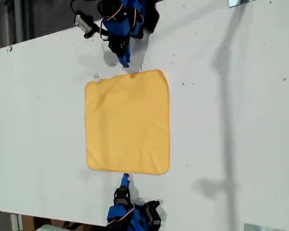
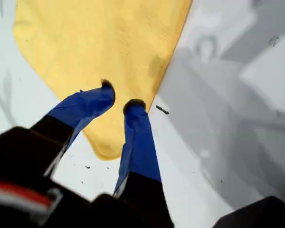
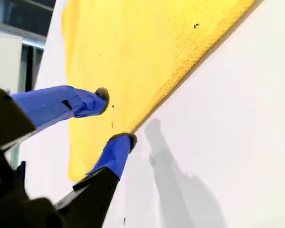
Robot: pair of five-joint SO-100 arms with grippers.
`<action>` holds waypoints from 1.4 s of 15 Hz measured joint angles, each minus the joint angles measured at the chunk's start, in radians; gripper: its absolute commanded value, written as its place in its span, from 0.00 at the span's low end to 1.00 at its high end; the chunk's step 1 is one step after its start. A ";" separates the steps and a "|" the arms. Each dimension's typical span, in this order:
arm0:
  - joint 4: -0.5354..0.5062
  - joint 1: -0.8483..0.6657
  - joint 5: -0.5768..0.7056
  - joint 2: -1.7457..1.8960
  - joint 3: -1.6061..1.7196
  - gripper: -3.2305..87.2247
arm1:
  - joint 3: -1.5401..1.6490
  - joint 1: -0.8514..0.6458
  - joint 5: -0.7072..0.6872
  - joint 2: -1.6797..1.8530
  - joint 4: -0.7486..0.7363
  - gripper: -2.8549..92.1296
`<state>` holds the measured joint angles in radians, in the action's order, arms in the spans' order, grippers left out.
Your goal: Grasp corners of a square towel and fold twice.
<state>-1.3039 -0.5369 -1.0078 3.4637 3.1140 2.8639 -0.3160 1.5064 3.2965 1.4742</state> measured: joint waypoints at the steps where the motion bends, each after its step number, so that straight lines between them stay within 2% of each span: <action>1: -0.005 -0.008 -0.017 0.000 0.000 0.19 | 0.005 -0.006 -0.017 0.000 -0.003 0.08; 2: -0.009 -0.040 -0.133 0.003 -0.008 0.19 | 0.014 -0.091 -0.137 -0.006 -0.069 0.08; 3: -0.014 -0.054 -0.307 0.006 -0.008 0.20 | 0.012 -0.109 -0.259 0.002 -0.089 0.08; 4: -0.020 -0.055 -0.383 0.006 -0.008 0.20 | 0.014 -0.112 -0.298 -0.005 -0.097 0.08; 8: -0.020 -0.051 -0.391 0.006 -0.012 0.25 | 0.025 -0.129 -0.334 0.000 -0.117 0.13; 11: -0.006 -0.049 -0.379 0.006 -0.012 0.25 | -0.034 -0.025 -0.414 -0.110 -0.181 0.16; 13: 0.003 -0.044 -0.379 0.006 -0.011 0.25 | -0.215 0.058 -0.430 -0.379 -0.189 0.19; 15: 0.006 -0.040 -0.379 0.006 -0.011 0.24 | -0.356 0.206 -0.430 -0.772 -0.221 0.16; 17: 0.006 -0.038 -0.371 0.006 -0.011 0.24 | -0.397 0.287 -0.417 -0.986 -0.232 0.16; 20: 0.006 -0.038 -0.370 0.006 -0.011 0.24 | -0.397 0.387 -0.353 -1.045 -0.241 0.29; 21: 0.006 -0.038 -0.370 0.006 -0.011 0.24 | -0.397 0.425 -0.339 -1.066 -0.255 0.30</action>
<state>-1.2977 -0.5752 -1.3775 3.4699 3.1032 2.4666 0.1089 1.1674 2.2304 1.2195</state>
